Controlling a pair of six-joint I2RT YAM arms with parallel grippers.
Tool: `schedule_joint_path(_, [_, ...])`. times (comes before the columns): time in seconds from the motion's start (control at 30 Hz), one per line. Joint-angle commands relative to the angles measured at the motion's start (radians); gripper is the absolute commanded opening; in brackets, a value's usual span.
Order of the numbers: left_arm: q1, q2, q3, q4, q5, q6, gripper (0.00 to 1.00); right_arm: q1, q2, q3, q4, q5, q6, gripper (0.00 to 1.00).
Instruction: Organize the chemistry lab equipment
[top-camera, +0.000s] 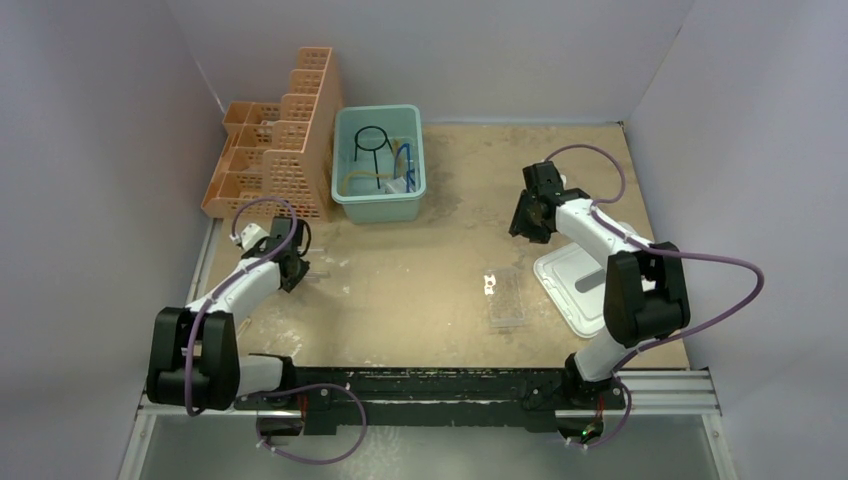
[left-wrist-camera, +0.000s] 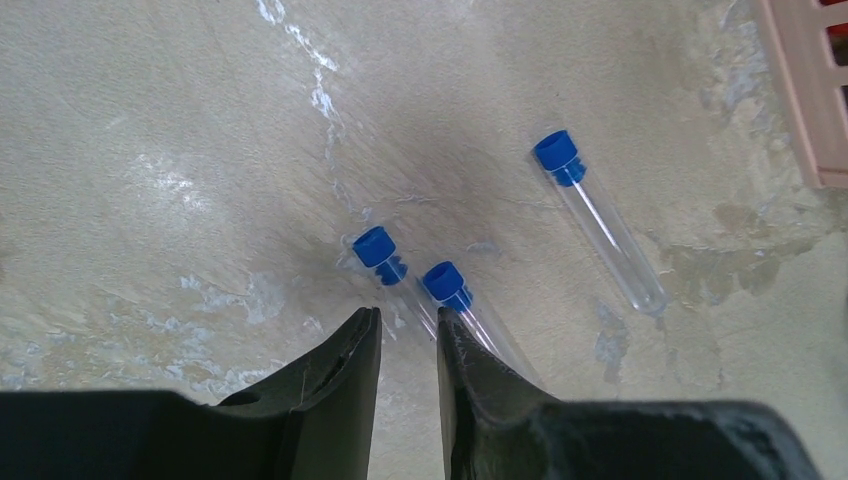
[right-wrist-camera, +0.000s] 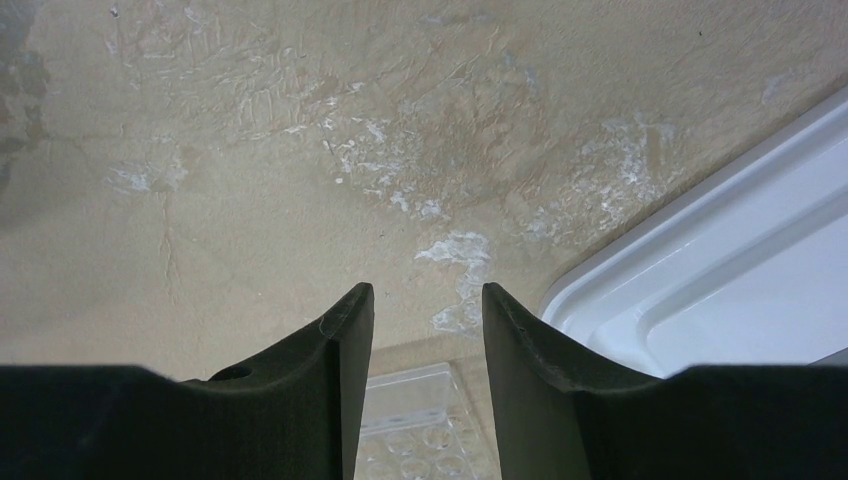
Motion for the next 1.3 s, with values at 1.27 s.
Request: schedule_joint_path(1.27, [0.005, -0.145, 0.154, -0.091, 0.004, 0.186, 0.0, 0.002, -0.186, -0.172, -0.219, -0.179, -0.049, 0.59])
